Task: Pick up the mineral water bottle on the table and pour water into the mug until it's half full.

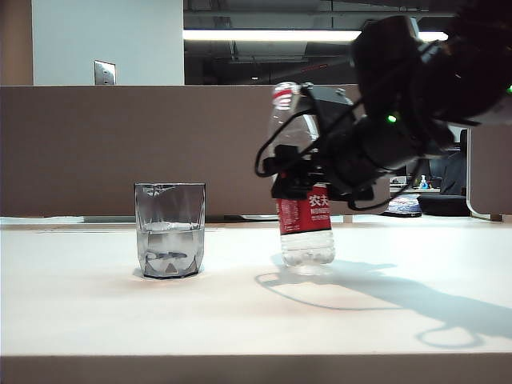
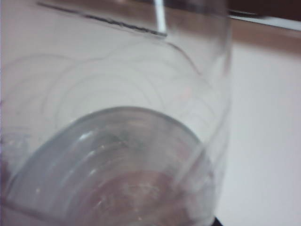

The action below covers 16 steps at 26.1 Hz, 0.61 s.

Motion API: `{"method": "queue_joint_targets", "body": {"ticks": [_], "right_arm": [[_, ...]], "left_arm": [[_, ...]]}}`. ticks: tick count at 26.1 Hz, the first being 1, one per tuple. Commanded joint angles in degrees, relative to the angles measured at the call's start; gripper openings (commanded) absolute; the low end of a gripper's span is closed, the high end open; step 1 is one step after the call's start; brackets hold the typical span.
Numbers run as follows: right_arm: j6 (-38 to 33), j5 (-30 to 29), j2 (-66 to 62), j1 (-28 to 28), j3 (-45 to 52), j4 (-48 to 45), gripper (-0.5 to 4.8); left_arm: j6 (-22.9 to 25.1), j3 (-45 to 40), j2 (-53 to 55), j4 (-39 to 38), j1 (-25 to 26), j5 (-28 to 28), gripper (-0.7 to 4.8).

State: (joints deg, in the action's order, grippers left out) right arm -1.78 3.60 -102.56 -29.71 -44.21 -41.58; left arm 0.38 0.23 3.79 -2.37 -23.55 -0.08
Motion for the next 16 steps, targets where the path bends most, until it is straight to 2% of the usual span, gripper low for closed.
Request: {"method": "queue_joint_targets", "body": {"ticks": [1, 6, 11, 16], "right_arm": [[-5.53, -0.81, 0.11, 1.33, 1.44, -5.92, 3.05], [-6.03, -1.27, -0.17, 2.6, 2.67, -6.14, 3.05], [-5.92, -5.18, -0.2, 2.56, 2.67, -6.62, 3.06], [-5.27, -5.25, -0.2, 2.56, 2.67, -6.67, 3.39]], "left_arm": [[0.02, 0.17, 0.04, 0.72, 0.04, 0.13, -0.05], [0.02, 0.17, 0.04, 0.72, 0.04, 0.13, -0.05], [0.02, 0.17, 0.04, 0.72, 0.04, 0.13, -0.05], [0.02, 0.17, 0.04, 0.72, 0.04, 0.13, -0.05]]}}
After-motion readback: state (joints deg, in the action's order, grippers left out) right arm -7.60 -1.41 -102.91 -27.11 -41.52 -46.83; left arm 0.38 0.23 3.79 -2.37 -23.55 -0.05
